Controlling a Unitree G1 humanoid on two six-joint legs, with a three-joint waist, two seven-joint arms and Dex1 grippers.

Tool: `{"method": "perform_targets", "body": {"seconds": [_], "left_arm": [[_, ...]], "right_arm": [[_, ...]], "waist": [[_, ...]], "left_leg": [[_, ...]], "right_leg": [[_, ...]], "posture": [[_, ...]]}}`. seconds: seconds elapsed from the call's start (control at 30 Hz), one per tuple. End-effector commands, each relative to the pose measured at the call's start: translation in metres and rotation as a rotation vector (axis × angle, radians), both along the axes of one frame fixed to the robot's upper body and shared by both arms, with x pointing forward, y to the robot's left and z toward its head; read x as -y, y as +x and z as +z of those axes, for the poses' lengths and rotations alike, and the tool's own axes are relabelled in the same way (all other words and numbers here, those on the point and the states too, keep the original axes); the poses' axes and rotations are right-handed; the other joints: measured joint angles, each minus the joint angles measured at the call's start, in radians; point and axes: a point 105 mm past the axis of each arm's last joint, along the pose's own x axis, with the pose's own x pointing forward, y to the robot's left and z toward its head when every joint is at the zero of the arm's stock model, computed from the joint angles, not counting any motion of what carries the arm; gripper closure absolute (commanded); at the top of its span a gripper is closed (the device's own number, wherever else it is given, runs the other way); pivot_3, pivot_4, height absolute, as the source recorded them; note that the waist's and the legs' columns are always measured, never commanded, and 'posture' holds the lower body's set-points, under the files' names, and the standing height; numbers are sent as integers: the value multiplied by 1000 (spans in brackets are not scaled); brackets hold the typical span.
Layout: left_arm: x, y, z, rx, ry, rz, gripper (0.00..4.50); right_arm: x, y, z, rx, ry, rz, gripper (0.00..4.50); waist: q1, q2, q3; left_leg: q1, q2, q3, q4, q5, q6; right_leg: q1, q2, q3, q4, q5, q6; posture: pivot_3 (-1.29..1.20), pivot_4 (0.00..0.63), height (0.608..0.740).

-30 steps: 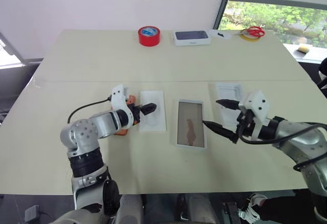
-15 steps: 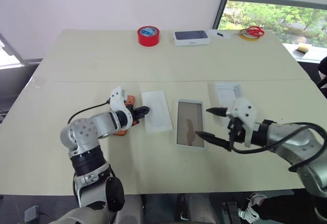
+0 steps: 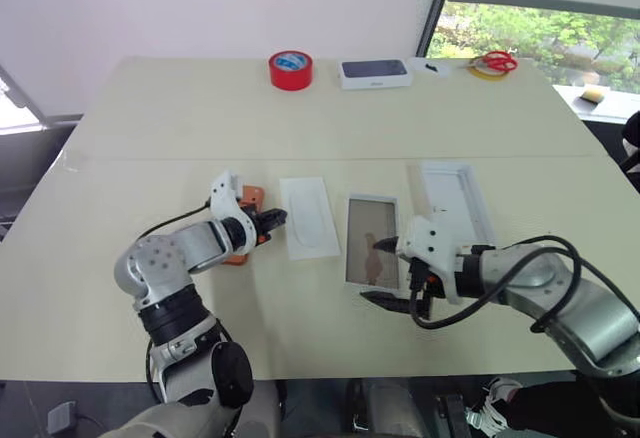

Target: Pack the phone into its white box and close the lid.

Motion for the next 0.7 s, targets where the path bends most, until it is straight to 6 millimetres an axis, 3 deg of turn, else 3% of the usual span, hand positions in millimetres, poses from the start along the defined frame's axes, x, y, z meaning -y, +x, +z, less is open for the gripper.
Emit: {"method": "perform_targets", "body": {"seconds": [0.03,0.13,0.37,0.7], "left_arm": [[-15,4,30,111,-35,25,4457],[-16,5,35,126,-46,21,4500],[-20,5,40,148,-44,34,4500],[-45,11,65,219,-54,88,4500]], "right_arm": [[-7,-4,-7,7,-60,64,0],[-8,-2,-18,3,-105,81,816],[-10,7,-31,34,-167,109,4385],[-41,16,-25,132,-160,291,4449]], "waist": [[-1,0,0],[-1,0,0],[0,-1,0],[-3,-1,1]], "left_leg": [[0,0,0,0,0,0],[0,0,0,0,0,0],[0,0,0,0,0,0],[0,0,0,0,1,-2]], "right_leg": [[0,0,0,0,0,0],[0,0,0,0,0,0],[0,0,0,0,0,0],[0,0,0,0,0,0]], "posture": [[0,150,730],[0,150,730],[0,150,730],[0,150,730]]}}
